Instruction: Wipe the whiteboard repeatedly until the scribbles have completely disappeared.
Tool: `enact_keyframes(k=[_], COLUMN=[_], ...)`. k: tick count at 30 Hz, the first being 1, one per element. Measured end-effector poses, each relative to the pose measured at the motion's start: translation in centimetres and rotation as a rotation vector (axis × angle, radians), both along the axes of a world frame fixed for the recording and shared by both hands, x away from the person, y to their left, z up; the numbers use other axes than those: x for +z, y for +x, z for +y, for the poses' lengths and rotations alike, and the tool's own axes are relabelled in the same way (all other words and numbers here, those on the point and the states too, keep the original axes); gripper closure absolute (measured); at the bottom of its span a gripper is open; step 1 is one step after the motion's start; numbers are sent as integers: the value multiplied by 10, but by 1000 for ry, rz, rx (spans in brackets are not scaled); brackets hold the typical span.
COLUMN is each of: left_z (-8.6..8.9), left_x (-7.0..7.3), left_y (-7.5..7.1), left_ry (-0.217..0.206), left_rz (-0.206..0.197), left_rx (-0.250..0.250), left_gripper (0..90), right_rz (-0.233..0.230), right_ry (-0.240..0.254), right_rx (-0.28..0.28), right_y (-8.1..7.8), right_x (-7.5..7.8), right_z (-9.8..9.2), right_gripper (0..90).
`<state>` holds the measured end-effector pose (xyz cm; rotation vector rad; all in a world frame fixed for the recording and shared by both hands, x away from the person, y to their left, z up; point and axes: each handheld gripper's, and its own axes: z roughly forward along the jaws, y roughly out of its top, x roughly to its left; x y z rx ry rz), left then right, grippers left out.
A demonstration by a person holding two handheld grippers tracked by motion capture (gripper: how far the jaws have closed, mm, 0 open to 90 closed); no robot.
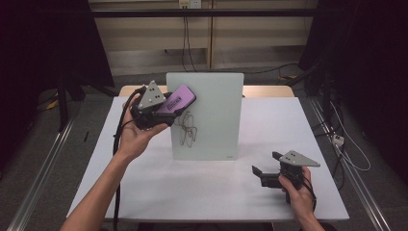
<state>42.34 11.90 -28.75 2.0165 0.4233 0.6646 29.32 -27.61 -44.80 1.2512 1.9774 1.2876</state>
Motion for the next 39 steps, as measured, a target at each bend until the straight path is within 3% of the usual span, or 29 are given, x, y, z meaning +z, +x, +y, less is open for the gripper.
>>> enact_keyframes(k=[17, 30, 39], left_z=[-3, -10, -18], left_x=[-12, -31, -48], left_y=[5, -1, -9], left_ry=[73, 100, 152], left_rz=[-22, 0, 27], left_rx=[-9, -38, -66], left_gripper=[414, 414, 413], right_rz=[3, 5, 3], right_ry=[7, 8, 6], right_rx=[1, 7, 12], right_y=[0, -1, 0], right_x=[0, 0, 0], right_z=[0, 1, 1], right_gripper=[43, 43, 43])
